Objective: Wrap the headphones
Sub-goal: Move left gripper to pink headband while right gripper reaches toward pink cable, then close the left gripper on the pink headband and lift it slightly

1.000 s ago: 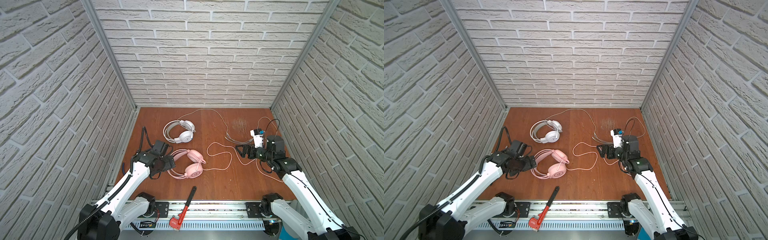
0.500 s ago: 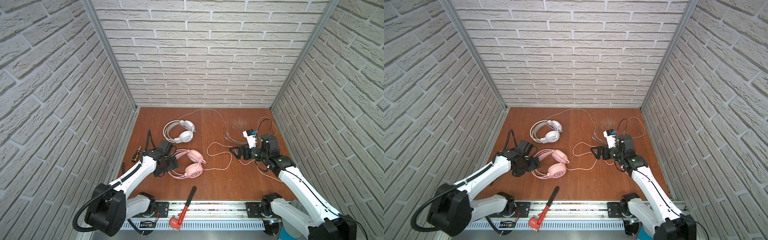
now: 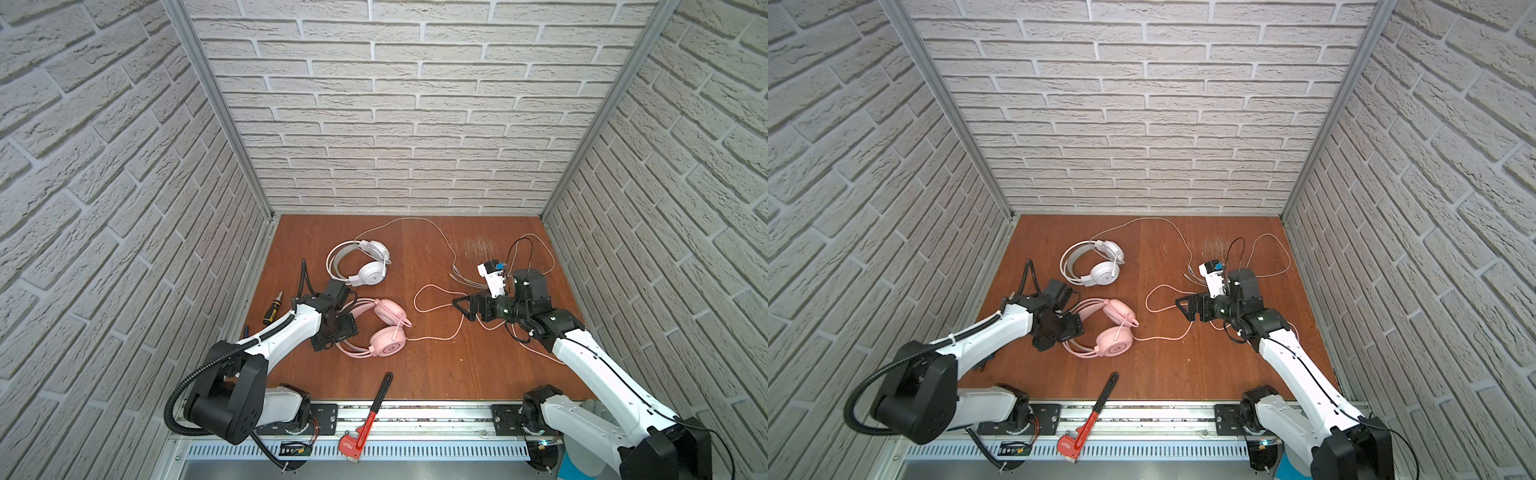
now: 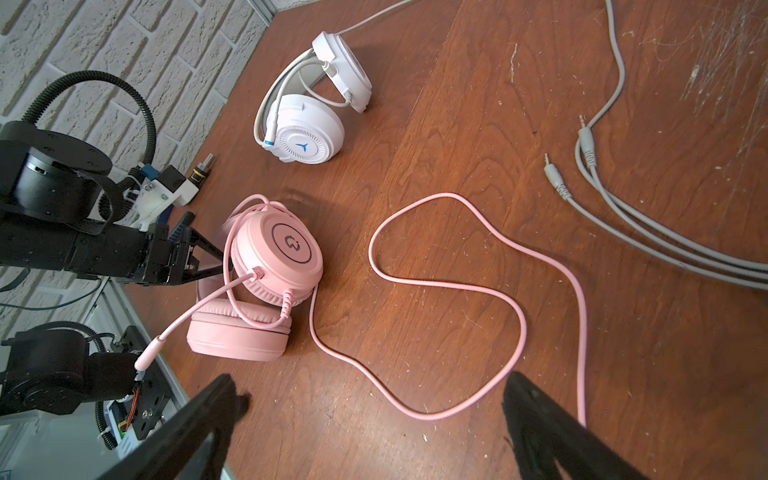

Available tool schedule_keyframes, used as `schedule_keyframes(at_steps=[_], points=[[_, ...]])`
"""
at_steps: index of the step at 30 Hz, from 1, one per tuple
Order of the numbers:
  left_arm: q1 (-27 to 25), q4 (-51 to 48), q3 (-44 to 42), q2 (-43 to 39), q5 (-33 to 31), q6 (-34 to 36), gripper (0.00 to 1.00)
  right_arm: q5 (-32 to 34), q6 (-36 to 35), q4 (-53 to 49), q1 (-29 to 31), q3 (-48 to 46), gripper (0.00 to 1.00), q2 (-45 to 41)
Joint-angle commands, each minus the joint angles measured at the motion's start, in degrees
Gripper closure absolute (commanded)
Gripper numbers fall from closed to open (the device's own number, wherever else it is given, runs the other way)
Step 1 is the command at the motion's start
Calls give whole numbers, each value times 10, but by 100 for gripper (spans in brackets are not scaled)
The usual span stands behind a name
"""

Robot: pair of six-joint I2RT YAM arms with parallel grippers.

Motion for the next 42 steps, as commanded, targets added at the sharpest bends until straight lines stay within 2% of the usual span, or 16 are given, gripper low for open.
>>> schedule_keyframes(at_steps=[1, 6, 16, 42], points=[[-10, 11, -12, 8, -19, -3, 14, 12, -2, 25, 9, -5, 0, -2], [-14, 14, -11, 29, -12, 5, 25, 21, -1, 21, 16, -5, 0, -3], [-26, 22, -15, 32, -30, 7, 32, 42, 0, 17, 23, -11, 0, -8], [-26, 38, -14, 78, -41, 0, 72, 52, -5, 19, 34, -9, 0, 8]])
